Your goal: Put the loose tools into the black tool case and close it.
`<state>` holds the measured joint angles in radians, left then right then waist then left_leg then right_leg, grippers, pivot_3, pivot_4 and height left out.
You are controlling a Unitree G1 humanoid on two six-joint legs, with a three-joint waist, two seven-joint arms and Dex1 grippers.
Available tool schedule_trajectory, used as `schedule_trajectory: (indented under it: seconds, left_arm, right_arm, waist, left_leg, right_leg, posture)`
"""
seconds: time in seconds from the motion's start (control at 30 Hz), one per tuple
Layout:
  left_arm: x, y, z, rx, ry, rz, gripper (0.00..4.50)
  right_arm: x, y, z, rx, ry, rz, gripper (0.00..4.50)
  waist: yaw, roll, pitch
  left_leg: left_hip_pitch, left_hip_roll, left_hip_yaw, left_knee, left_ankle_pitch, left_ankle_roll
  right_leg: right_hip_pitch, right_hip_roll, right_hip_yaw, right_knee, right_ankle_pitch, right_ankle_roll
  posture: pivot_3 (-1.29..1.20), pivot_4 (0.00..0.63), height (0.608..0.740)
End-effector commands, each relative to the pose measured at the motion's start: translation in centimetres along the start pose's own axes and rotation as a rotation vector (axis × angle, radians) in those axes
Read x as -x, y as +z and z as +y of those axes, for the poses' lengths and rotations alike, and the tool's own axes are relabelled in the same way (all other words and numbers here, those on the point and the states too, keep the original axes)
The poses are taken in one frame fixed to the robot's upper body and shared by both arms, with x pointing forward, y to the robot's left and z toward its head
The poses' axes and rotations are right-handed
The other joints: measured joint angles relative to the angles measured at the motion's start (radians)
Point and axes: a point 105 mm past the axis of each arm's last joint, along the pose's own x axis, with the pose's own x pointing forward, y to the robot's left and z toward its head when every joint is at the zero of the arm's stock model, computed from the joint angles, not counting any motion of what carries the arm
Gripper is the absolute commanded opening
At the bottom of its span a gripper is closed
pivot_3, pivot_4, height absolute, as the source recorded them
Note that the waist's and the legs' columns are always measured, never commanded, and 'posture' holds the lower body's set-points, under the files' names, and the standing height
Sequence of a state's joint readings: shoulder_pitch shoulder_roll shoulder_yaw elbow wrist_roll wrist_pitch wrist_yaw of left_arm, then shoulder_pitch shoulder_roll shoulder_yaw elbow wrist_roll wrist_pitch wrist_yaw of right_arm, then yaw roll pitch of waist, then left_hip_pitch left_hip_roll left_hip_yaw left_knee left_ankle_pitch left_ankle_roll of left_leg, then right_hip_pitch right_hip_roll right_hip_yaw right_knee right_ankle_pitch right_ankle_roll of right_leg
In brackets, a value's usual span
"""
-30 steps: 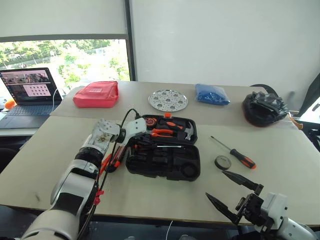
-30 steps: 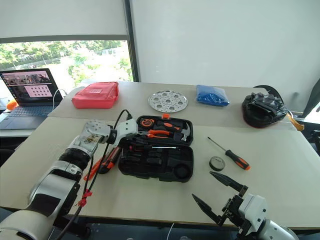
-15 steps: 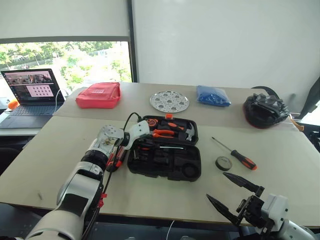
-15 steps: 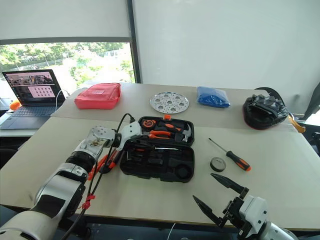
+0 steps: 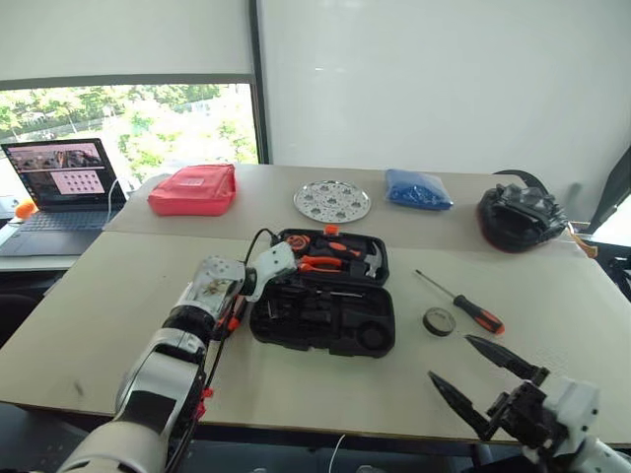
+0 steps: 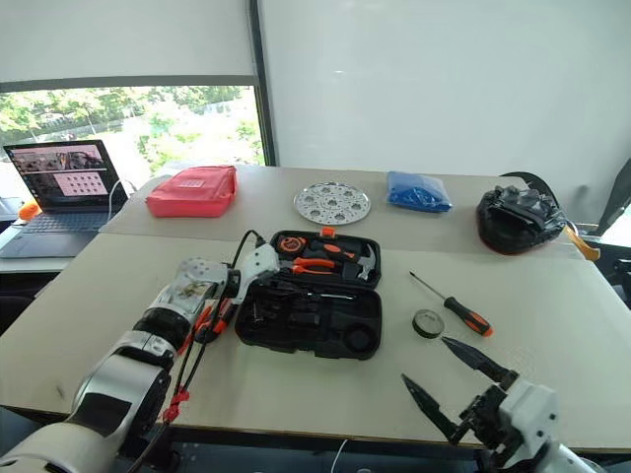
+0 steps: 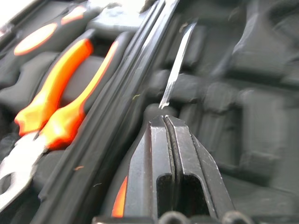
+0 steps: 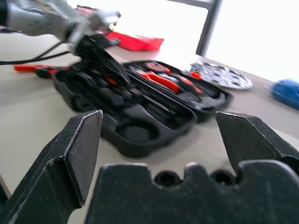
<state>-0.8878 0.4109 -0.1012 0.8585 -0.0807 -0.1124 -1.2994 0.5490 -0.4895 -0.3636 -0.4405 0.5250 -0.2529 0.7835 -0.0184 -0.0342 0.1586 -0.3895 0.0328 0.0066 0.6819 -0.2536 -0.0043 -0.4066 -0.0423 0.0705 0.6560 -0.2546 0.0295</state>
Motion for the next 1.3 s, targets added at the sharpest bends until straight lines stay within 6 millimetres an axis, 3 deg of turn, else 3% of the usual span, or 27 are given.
schedule_trajectory:
  seconds: [0.03,0.13,0.17,0.2,0.23,0.37,0.53,0.8,0.97,1.1,1.2,1.23,1.3]
  left_arm:
    - [4.6,4.2,0.6,-0.016,0.016,-0.199,1.06]
    - [9.0,2.8,-0.7,-0.078,0.079,-0.167,2.15]
    - [10.6,2.2,-1.7,-0.069,0.07,-0.173,2.33]
    - [11.6,1.7,-2.5,-0.063,0.061,-0.171,2.9]
    - [12.8,1.0,-3.3,-0.043,0.065,-0.159,3.2]
    - [15.8,-0.7,-5.0,0.01,0.121,-0.119,4.44]
    - [16.3,-1.1,-6.5,0.033,0.15,-0.115,4.44]
    - [15.1,-0.4,-7.4,0.057,0.133,-0.172,4.44]
    - [15.5,-0.5,-7.3,0.057,0.16,-0.166,4.44]
    - [15.6,-0.5,-7.6,0.06,0.167,-0.17,4.44]
    - [15.7,-0.7,-7.9,0.063,0.172,-0.169,4.5]
    - [15.7,-0.7,-7.9,0.064,0.176,-0.167,4.5]
    - [15.8,-0.8,-8.0,0.064,0.181,-0.164,4.5]
  right_arm:
    - [2.6,0.0,-2.3,0.053,-0.11,0.048,4.5]
    - [5.6,-1.5,-3.9,0.075,-0.198,0.146,4.5]
    - [6.5,-1.9,-4.3,0.078,-0.223,0.176,4.5]
    - [7.1,-2.2,-4.6,0.077,-0.24,0.193,4.5]
    - [7.7,-2.5,-4.9,0.074,-0.26,0.212,4.5]
    - [8.5,-2.9,-6.3,0.074,-0.293,0.254,4.5]
    - [4.7,-2.0,-9.4,0.064,-0.202,0.292,4.5]
    - [-3.8,-3.2,-14.0,0.004,0.044,0.609,4.5]
    - [-7.7,-4.7,-15.6,0.004,0.066,0.723,4.5]
    - [-9.7,-5.8,-15.1,-0.004,0.128,0.771,4.5]
    - [-10.1,-6.7,-15.0,-0.023,0.138,0.818,3.8]
    - [-10.1,-7.0,-15.2,-0.023,0.13,0.828,3.32]
    - [-10.1,-7.3,-15.7,-0.005,0.124,0.842,2.8]
  waist:
    - [-0.002,0.0,0.0]
    - [-0.008,0.002,-0.001]
    - [-0.012,0.004,-0.002]
    - [-0.013,0.005,-0.002]
    - [-0.013,0.005,-0.002]
    - [-0.008,0.004,-0.001]
    - [-0.003,0.005,-0.001]
    - [-0.011,0.005,0.0]
    - [-0.016,0.005,0.001]
    - [-0.019,0.006,0.001]
    - [-0.017,0.006,0.001]
    - [-0.016,0.006,0.001]
    - [-0.017,0.006,0.001]
  left_leg:
    - [0.0,0.0,0.0,-0.001,0.0,0.0]
    - [0.002,0.0,0.0,-0.002,0.0,0.001]
    - [0.003,0.0,0.001,-0.003,-0.001,0.001]
    - [0.006,0.001,0.002,-0.005,-0.001,0.002]
    - [0.006,0.001,0.002,-0.005,-0.001,0.002]
    - [0.007,0.002,0.002,-0.004,-0.001,0.002]
    - [0.011,0.002,0.005,-0.002,-0.001,0.002]
    - [0.01,0.002,0.008,-0.004,0.0,0.002]
    - [0.004,0.001,0.006,-0.005,-0.001,0.004]
    - [-0.001,0.001,0.006,-0.004,-0.002,0.005]
    - [-0.007,0.0,0.005,-0.004,-0.003,0.005]
    - [-0.01,0.0,0.005,-0.003,-0.002,0.005]
    - [-0.011,0.0,0.005,-0.003,-0.002,0.005]
  right_leg:
    - [0.0,0.0,0.0,0.0,-0.001,-0.001]
    - [0.0,0.0,0.001,-0.001,-0.001,-0.001]
    - [0.002,-0.001,0.001,-0.001,-0.001,-0.001]
    - [0.003,-0.001,0.003,-0.001,-0.002,-0.001]
    - [0.003,-0.001,0.003,-0.001,-0.003,-0.001]
    - [0.003,-0.002,0.001,0.0,-0.004,-0.001]
    - [0.006,-0.003,0.005,0.0,-0.007,0.005]
    - [0.002,0.001,0.01,0.001,-0.003,-0.001]
    - [-0.001,0.0,0.006,-0.002,-0.003,-0.001]
    - [-0.005,-0.002,0.005,-0.002,-0.003,-0.001]
    - [-0.013,-0.003,0.004,0.0,-0.003,-0.001]
    - [-0.016,-0.003,0.004,0.001,-0.003,-0.001]
    - [-0.017,-0.003,0.003,0.001,-0.002,-0.001]
  posture:
    - [0.0,0.15,0.74]
    - [0.0,0.15,0.74]
    - [0.0,0.15,0.74]
    - [0.0,0.15,0.74]
    - [0.0,0.15,0.74]
    - [0.0,0.15,0.74]
    - [0.0,0.15,0.74]
    - [0.0,0.15,0.74]
    - [0.0,0.15,0.74]
    - [0.0,0.15,0.74]
    - [0.0,0.15,0.74]
    - [0.0,0.15,0.74]
    - [0.0,0.15,0.74]
